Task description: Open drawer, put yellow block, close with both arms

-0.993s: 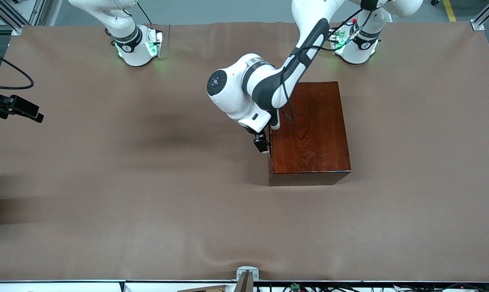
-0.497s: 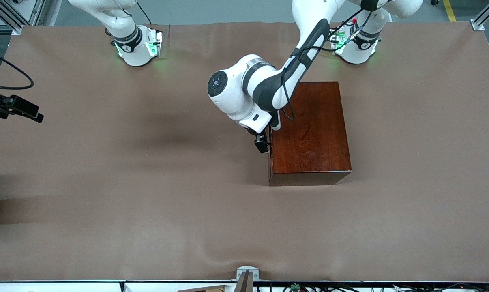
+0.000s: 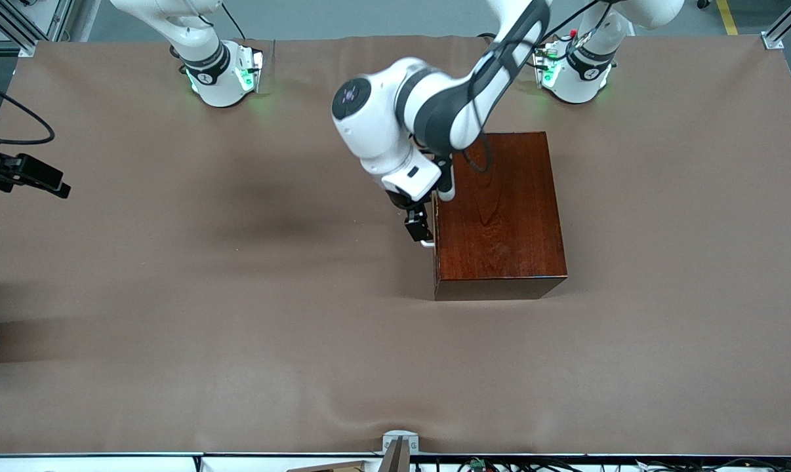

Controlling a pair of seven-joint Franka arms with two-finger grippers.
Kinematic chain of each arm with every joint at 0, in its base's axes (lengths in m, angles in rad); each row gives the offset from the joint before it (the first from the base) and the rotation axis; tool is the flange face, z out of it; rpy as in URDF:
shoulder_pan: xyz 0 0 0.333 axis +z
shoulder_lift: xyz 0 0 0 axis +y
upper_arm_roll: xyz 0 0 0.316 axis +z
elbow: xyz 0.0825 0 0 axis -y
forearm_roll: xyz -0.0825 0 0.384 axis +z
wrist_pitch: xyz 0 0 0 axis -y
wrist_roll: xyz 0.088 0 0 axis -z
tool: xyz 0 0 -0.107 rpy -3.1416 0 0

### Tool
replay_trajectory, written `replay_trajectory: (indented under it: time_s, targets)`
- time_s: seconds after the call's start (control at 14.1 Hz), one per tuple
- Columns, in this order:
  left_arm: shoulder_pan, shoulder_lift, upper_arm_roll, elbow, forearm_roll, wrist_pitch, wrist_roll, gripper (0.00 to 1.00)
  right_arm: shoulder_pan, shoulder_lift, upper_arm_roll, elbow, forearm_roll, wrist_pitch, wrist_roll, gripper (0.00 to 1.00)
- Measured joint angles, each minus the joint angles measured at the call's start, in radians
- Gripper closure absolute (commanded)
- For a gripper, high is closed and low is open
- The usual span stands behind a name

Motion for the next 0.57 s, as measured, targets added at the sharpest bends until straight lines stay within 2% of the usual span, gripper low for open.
replay_trajectory:
  time_s: [0.21, 0.57]
  targets:
    - [0.055, -0.061, 0.012, -0.001, 0.000, -0.002, 0.076, 0.00, 0.000, 0.000, 0.000, 0.000, 0.000, 0.000, 0.000, 0.00]
    - [0.267, -0.071, 0.014, -0.004, 0.000, 0.020, 0.280, 0.00, 0.000, 0.000, 0.000, 0.000, 0.000, 0.000, 0.000, 0.00]
